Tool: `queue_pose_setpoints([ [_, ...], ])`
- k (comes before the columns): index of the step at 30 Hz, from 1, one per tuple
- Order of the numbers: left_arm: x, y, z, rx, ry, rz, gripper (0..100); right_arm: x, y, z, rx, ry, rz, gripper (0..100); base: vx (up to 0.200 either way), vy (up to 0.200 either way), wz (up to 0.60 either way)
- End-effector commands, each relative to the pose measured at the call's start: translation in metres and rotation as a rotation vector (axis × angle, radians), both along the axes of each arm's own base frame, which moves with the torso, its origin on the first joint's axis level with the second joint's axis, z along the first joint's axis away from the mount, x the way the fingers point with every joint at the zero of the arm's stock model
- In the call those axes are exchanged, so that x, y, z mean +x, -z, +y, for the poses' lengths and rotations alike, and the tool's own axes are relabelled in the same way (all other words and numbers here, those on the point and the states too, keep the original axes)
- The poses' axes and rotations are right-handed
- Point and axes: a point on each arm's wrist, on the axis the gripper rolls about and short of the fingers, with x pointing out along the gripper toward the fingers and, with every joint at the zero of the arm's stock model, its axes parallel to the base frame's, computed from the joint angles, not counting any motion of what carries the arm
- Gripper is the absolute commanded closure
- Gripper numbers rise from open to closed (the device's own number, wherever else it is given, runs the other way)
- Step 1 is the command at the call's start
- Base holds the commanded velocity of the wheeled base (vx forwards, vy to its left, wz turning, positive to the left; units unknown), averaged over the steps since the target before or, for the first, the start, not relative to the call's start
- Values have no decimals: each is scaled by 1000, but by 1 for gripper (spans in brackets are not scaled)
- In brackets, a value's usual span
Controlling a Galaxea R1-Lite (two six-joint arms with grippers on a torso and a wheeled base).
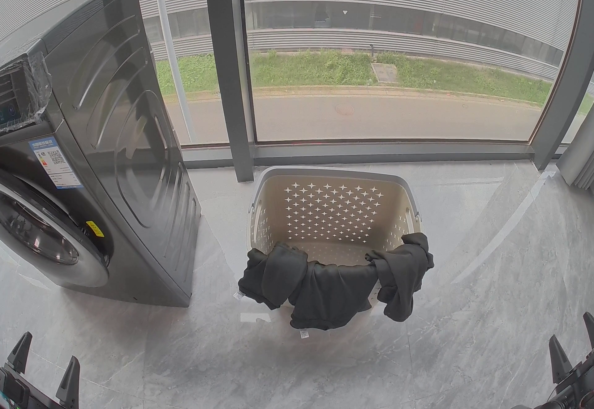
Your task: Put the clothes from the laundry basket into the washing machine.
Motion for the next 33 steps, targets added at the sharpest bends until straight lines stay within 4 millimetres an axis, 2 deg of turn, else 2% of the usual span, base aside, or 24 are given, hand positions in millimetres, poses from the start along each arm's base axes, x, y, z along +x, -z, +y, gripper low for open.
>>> queue_pose_setpoints([
  [1,0,5,0,-1,-2,-2,0,0,5,0,0,-1,1,0,200,0,0],
  [4,0,5,0,-1,-2,-2,0,0,5,0,0,-1,1,0,200,0,0],
  [13,0,5,0,-1,-2,-2,0,0,5,0,0,-1,1,0,0,0,0],
  [22,0,5,0,-1,0,-1,0,0,5,0,0,-1,1,0,0,-200,0],
  [31,0,5,0,-1,-2,-2,0,0,5,0,0,-1,1,0,0,0,0],
  [33,0,5,0,-4,-2,-1,0,0,5,0,0,-1,1,0,200,0,0],
])
